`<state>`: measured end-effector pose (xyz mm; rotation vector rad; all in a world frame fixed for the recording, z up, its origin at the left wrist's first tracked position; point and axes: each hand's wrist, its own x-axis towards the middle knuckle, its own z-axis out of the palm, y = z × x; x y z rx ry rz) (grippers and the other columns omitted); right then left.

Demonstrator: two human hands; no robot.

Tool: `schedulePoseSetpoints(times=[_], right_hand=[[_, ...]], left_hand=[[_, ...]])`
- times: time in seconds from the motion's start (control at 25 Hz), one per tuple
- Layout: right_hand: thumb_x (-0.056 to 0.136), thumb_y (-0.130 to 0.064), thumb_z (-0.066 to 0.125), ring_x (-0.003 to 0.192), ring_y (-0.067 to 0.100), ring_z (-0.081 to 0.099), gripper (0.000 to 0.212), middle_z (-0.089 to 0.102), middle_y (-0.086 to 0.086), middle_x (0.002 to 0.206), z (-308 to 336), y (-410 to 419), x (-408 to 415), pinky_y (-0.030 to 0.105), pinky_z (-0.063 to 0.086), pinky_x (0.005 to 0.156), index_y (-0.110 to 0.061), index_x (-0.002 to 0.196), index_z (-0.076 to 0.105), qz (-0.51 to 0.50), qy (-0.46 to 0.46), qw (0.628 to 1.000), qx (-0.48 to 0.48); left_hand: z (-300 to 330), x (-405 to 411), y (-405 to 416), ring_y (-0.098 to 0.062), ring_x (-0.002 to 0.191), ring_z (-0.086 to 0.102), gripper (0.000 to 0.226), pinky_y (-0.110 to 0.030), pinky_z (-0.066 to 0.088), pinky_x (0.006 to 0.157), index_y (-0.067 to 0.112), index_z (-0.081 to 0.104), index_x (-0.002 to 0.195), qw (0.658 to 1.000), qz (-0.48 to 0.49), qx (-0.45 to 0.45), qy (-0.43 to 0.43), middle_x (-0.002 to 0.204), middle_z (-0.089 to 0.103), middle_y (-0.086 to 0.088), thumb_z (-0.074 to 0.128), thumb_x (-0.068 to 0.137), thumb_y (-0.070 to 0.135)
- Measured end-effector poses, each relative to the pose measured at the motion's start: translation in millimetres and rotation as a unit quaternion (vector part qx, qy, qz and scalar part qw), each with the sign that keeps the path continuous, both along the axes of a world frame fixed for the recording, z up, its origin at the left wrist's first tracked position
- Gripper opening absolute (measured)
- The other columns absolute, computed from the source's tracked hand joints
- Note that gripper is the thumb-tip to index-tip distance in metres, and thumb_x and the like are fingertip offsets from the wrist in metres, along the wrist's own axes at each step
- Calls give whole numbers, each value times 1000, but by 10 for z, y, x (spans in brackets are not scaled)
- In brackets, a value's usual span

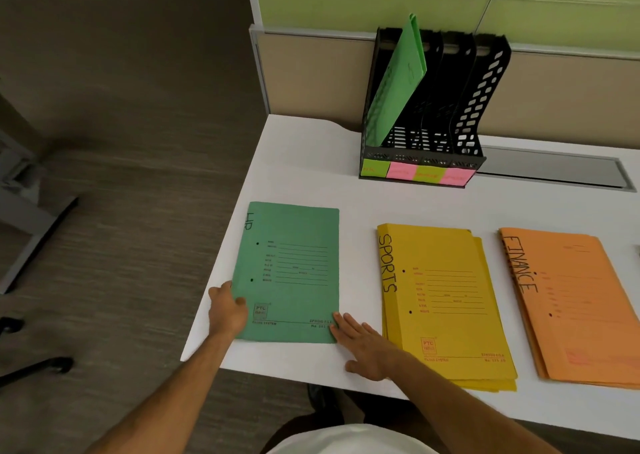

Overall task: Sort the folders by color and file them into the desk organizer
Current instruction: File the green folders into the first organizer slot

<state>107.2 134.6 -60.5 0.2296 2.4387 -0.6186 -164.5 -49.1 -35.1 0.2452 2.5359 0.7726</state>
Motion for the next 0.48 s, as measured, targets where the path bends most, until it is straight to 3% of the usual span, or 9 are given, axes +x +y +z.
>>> schedulePoseSetpoints(times=[0.12, 0.2, 0.24, 0.32, 0.4, 0.48], right_hand=[[100, -37, 50, 154, 19, -11, 83, -18, 1, 166, 101, 39, -48, 43, 5, 124, -15, 159, -5, -29, -5, 998, -46], [101, -30, 52, 153, 20, 13, 73, 4, 2, 169, 180, 70, -96, 38, 17, 125, -13, 159, 12, -130, 18, 983, -125], [101, -26, 53, 148, 22, 31, 64, 25, 4, 165, 215, 94, -119, 38, 27, 122, -11, 157, 26, -222, 45, 958, -177], [99, -17, 58, 127, 26, 58, 48, 61, 8, 136, 295, 182, -150, 37, 47, 108, -5, 144, 48, -410, 112, 875, -232], [97, -15, 62, 111, 25, 66, 41, 71, 5, 114, 387, 325, -176, 32, 52, 94, -5, 136, 55, -530, 164, 799, -233], [95, -18, 65, 105, 21, 66, 43, 71, 4, 111, 489, 506, -185, 29, 51, 86, -9, 136, 55, -594, 195, 740, -246]], left_hand=[[32, -39, 56, -29, 95, 66, 29, -43, 59, 82, 15, 55, 123, 999, 27, 46, -2, 120, 57, -6, 48, 98, 4], [74, -91, 100, -26, 95, 66, 29, -40, 58, 80, 20, 53, 120, 996, 31, 78, -21, 116, 64, -2, 48, 98, 4], [94, -106, 122, -25, 95, 67, 29, -38, 58, 79, 22, 53, 119, 994, 29, 98, -34, 114, 65, -1, 48, 98, 3], [144, -97, 178, -23, 98, 68, 30, -34, 58, 74, 24, 53, 117, 987, 24, 148, -61, 111, 66, 3, 48, 98, 1], [227, -70, 273, -18, 99, 70, 32, -28, 58, 69, 27, 54, 116, 977, 23, 195, -88, 110, 68, 8, 48, 99, 0], [301, -39, 400, -13, 97, 71, 33, -24, 58, 65, 29, 55, 116, 968, 19, 226, -105, 111, 69, 12, 48, 99, 2]])
